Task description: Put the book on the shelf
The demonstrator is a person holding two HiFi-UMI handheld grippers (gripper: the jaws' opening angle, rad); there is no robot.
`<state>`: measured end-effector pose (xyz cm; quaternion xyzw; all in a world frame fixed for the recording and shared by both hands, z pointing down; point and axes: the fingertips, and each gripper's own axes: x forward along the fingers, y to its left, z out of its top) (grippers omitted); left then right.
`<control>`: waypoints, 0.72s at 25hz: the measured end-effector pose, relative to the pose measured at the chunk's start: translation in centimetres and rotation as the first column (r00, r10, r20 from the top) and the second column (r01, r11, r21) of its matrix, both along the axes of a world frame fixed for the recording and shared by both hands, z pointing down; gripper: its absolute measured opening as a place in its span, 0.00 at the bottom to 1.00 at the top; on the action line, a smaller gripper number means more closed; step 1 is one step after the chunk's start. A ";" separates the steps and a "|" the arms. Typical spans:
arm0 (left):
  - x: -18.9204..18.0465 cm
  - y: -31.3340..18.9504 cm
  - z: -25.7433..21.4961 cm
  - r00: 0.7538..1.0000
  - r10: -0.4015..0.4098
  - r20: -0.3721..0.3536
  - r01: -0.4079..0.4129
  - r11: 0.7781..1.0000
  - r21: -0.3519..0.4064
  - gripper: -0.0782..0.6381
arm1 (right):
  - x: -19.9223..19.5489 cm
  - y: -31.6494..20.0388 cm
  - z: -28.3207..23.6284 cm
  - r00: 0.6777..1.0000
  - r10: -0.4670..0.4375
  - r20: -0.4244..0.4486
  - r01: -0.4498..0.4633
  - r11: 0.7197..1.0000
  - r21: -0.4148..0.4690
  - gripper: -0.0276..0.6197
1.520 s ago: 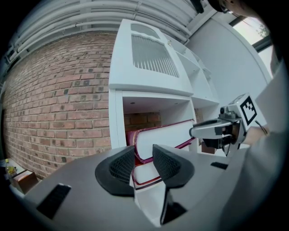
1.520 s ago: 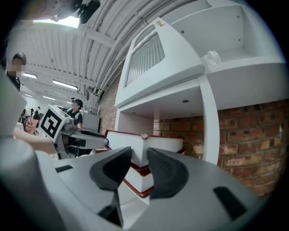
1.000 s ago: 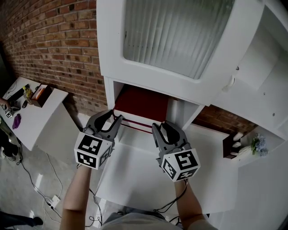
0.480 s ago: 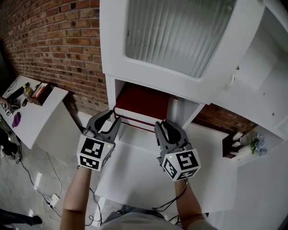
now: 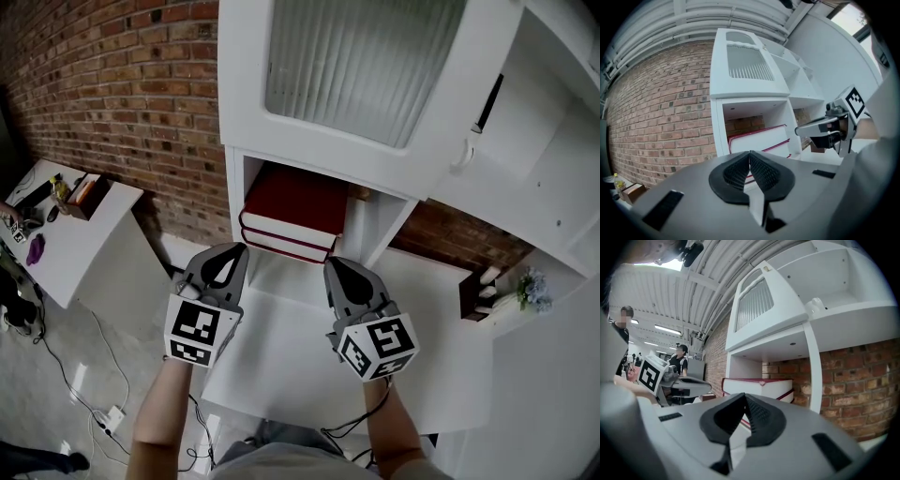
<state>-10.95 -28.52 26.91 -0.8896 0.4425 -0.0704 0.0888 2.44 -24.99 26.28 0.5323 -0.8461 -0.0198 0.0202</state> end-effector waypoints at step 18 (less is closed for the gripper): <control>0.0 12.1 0.4 0.989 0.144 -0.029 -0.143 0.990 0.017 0.13 | -7.6 10.4 0.9 0.990 -0.135 0.034 0.135 0.991 -0.002 0.06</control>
